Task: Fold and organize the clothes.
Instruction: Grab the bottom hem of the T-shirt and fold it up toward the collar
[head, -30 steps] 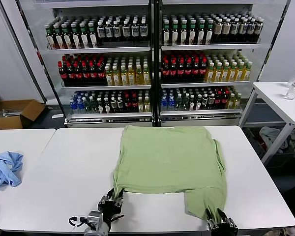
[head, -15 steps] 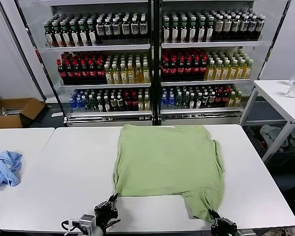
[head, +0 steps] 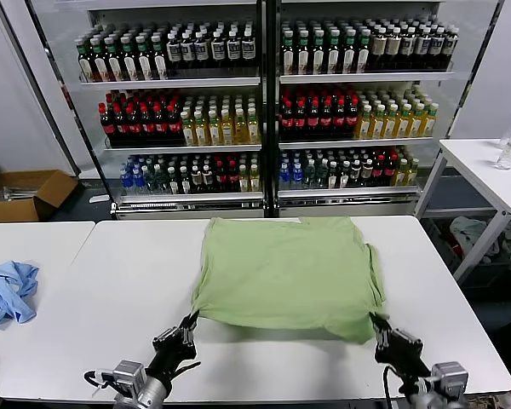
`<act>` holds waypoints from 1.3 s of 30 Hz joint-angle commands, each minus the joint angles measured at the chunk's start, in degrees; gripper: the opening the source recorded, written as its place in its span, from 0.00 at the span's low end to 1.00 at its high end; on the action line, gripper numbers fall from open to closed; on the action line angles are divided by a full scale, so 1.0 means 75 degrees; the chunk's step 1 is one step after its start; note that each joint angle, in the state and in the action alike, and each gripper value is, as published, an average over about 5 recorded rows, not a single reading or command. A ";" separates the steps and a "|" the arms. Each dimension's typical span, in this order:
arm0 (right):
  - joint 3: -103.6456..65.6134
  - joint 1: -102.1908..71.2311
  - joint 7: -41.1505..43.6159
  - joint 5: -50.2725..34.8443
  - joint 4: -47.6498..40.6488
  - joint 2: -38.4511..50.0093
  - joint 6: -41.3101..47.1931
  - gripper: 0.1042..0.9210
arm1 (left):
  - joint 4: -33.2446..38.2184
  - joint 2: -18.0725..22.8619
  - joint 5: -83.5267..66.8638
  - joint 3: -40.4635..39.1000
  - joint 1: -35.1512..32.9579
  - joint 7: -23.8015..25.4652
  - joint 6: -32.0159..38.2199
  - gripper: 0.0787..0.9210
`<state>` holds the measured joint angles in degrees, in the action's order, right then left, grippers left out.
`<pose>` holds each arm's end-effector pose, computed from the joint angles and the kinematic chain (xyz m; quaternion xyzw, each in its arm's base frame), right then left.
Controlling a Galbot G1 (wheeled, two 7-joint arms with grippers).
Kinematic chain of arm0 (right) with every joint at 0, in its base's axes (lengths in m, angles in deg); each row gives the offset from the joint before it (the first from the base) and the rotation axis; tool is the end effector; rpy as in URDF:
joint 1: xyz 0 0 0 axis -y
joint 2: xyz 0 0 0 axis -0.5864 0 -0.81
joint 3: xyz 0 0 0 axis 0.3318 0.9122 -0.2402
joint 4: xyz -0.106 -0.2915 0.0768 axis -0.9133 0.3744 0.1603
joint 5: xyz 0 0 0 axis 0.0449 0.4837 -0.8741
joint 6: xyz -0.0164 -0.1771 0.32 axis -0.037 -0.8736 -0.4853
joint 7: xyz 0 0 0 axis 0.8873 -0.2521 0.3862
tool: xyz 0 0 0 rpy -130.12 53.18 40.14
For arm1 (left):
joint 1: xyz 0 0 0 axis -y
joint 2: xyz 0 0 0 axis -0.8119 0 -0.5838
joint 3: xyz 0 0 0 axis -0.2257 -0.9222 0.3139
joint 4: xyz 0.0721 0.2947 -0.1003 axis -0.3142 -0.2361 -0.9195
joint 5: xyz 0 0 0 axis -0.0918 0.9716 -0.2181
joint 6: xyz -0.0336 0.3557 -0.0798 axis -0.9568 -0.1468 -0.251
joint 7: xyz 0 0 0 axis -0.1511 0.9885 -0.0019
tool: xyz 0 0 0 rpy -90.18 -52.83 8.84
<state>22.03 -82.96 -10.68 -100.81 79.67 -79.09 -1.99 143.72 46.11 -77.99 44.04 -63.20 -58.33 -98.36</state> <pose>0.2182 -0.0623 -0.2023 0.0609 -0.9849 0.0348 0.1586 0.2093 -0.0001 -0.2451 -0.1157 -0.9783 0.0322 0.1691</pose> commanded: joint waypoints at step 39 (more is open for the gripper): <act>0.0874 0.2471 0.0268 0.0517 -0.2750 -0.0161 0.0661 0.55 | -0.2758 0.0089 0.0003 -0.1032 0.2333 -0.0718 0.0281 0.62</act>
<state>34.92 -59.00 -7.43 -93.95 58.15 -80.41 -1.03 123.49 46.05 -78.79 36.26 -43.61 -62.81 -95.81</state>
